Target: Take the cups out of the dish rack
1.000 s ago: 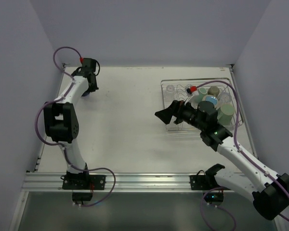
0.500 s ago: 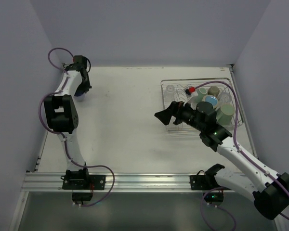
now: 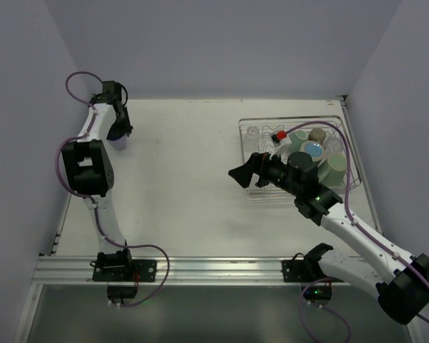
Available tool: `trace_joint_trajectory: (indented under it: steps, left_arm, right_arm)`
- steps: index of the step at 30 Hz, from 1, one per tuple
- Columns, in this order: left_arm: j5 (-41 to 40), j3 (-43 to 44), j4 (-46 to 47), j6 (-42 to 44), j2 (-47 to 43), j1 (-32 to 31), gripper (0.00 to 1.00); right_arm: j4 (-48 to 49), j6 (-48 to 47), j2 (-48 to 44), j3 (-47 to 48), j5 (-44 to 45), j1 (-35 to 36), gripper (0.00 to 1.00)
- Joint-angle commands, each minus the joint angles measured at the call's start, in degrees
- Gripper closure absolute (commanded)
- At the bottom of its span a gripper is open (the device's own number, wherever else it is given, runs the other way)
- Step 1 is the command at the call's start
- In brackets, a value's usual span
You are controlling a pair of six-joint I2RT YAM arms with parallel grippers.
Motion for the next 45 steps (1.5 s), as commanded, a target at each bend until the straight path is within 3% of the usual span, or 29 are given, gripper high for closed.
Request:
trace_joint_trajectory:
  steps: [1,11,14,15,18,22,23,25,27,29,31,34,35,38,40,45]
  left_arm:
    - [0.0,2.8,-0.6,0.9,-0.4,0.5,0.64]
    - [-2.0,4.2,-0.3,0.8,-1.6,0.5,0.35]
    - [-2.6,4.1,0.8,0.4,-3.3,0.6,0.20]
    - [-2.7,3.9,1.5,0.3,-4.0,0.6,0.00]
    - [-2.5,4.0,2.9,-0.4,-7.7,0.6,0.00]
    - [-1.9,2.9,6.9,-2.6,-14.3,0.3,0.00]
    - [-1.6,1.5,10.0,-2.9,-16.2,0.2,0.00]
    - [-2.3,-0.3,12.6,-4.2,-22.3,-1.0,0.00]
    - [-1.8,-5.0,17.3,-5.9,-29.9,-2.6,0.00]
    - [-1.8,-12.3,21.0,-6.9,-35.9,-7.0,0.00]
    - [3.2,-18.7,27.3,-9.7,-45.2,-10.5,0.00]
    - [10.4,-33.2,37.7,-18.3,-59.6,-18.0,0.00]
    - [10.4,-35.1,39.0,-21.3,-59.7,-18.9,0.00]
    - [13.2,-39.4,41.2,-28.0,-66.3,-22.7,0.00]
    - [12.8,-40.3,41.6,-31.2,-68.7,-25.1,0.00]
    - [12.0,-41.1,41.2,-34.6,-71.2,-28.9,0.00]
  right_arm:
    - [0.5,-1.3,-0.6,1.4,1.7,0.3,0.01]
    - [0.4,-1.7,-0.8,1.5,2.6,0.8,0.01]
    - [0.3,-1.8,-1.0,1.5,3.0,0.8,0.01]
    - [0.2,-2.0,-1.0,1.5,3.2,0.8,0.01]
    - [-0.6,-2.3,-1.0,2.0,4.4,0.8,0.01]
    - [-2.8,-2.8,-0.9,2.7,7.1,0.8,0.09]
    - [-3.7,-3.0,-0.7,3.0,8.0,0.8,0.17]
    - [-5.6,-3.2,-0.6,3.5,11.1,0.8,0.24]
    - [-8.1,-3.7,-0.3,3.9,13.9,0.8,0.42]
    - [-9.9,-4.3,0.5,4.4,19.1,0.8,0.51]
    - [-12.3,-4.8,1.3,5.1,23.2,0.9,0.56]
    - [-14.8,-5.4,4.2,5.7,26.4,0.6,0.57]
    - [-14.8,-5.4,4.8,5.7,27.2,0.7,0.57]
    - [-15.4,-6.1,8.0,6.2,28.3,0.1,0.48]
    - [-16.7,-6.1,10.2,7.6,28.6,0.1,0.37]
    - [-17.3,-5.8,16.3,10.2,29.8,0.1,0.33]
